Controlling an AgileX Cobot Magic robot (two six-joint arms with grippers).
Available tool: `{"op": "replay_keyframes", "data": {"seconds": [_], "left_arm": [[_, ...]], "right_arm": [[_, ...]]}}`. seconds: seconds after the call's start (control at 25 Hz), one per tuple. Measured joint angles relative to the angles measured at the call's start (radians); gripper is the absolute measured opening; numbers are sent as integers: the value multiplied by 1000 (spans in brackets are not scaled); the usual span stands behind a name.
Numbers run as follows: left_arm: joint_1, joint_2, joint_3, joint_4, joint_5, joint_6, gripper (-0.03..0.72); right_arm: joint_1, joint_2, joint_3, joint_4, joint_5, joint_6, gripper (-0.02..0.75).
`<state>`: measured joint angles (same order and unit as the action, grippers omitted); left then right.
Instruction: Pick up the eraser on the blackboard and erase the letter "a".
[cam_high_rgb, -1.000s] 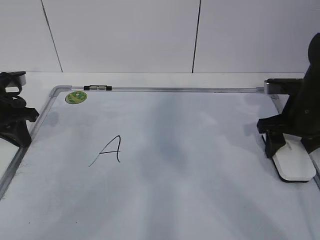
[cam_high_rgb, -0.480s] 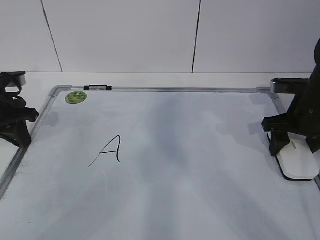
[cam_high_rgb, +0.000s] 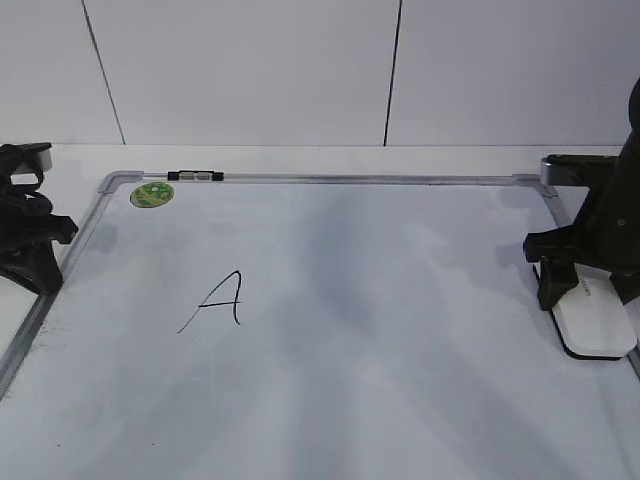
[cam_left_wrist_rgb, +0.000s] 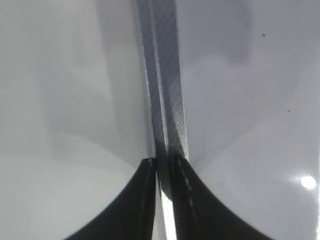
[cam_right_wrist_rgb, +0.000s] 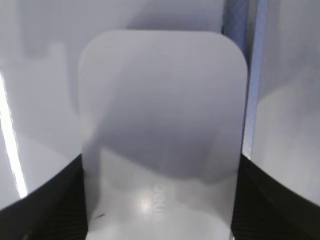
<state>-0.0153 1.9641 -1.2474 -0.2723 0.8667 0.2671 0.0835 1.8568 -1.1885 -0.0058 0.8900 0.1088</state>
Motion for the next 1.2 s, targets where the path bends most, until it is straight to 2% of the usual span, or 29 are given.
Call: {"op": "replay_keyframes", "data": {"seconds": [0.56,0.84,1.2], "left_arm": [[0,0,0,0,0,0,78],[0,0,0,0,0,0,78],[0,0,0,0,0,0,78]], "right_arm": [[0,0,0,-2,-14,0,573],[0,0,0,-6,-24,0,656],[0,0,0,-6,-28,0,666]]}}
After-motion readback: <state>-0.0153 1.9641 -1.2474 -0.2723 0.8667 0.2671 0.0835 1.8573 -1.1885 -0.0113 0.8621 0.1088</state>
